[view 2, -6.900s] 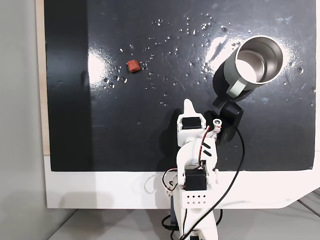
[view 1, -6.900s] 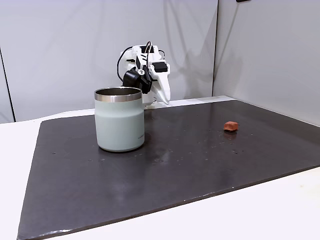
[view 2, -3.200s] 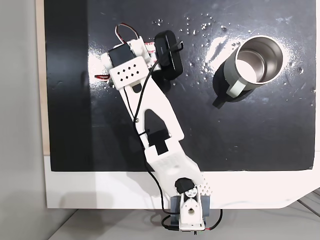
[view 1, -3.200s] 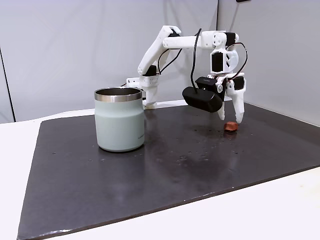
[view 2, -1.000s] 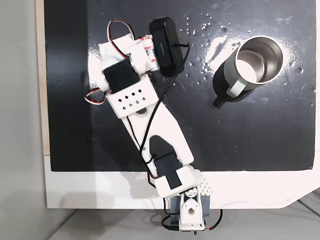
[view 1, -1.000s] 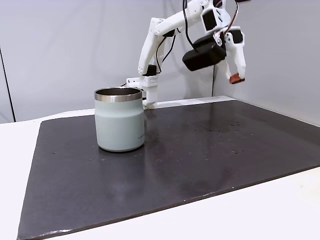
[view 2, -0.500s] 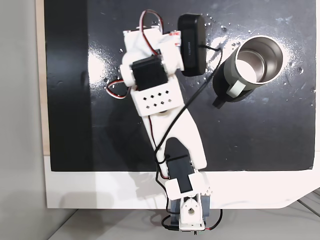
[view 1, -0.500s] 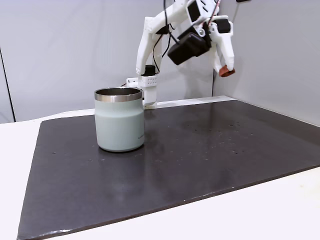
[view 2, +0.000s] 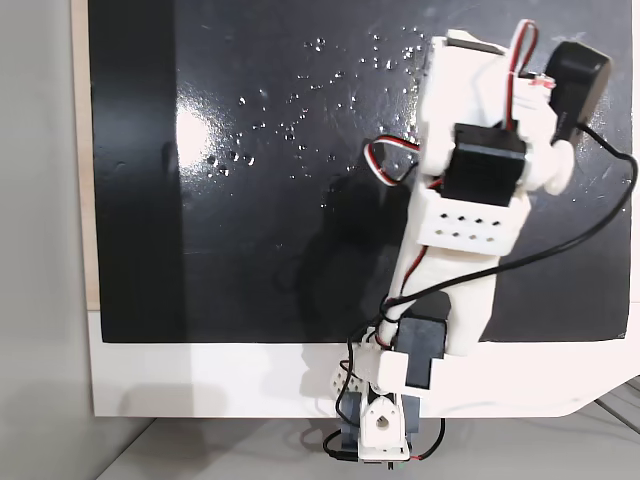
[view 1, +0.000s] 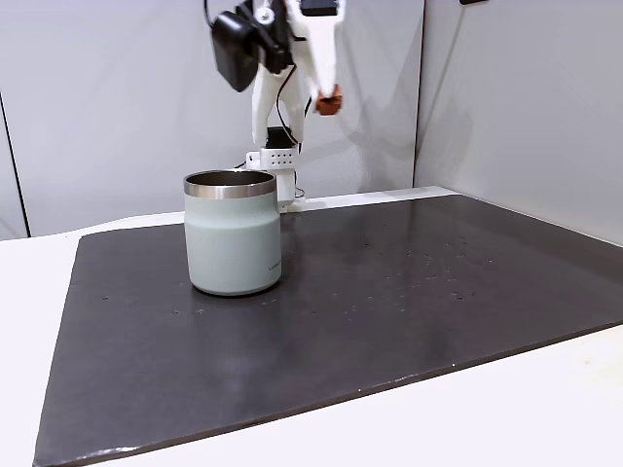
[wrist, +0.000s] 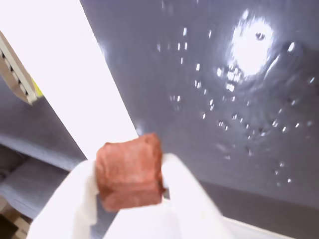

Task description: Grasp a cube and put it in the cup.

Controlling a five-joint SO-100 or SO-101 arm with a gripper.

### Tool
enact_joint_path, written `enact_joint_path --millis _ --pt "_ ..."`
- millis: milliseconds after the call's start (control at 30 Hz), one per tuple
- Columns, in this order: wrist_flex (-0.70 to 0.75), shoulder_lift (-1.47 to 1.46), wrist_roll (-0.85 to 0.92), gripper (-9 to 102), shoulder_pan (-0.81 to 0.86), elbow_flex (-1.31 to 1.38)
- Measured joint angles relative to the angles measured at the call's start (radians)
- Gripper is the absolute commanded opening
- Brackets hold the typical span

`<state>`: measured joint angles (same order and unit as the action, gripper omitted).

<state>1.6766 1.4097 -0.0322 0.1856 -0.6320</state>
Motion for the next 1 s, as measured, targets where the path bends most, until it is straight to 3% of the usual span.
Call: enact_joint_path --millis 500,1000 --pt "0.037 -0.025 0.196 1 0.275 0.006" --pt "0.109 -0.181 0.304 1 0.284 0.038"
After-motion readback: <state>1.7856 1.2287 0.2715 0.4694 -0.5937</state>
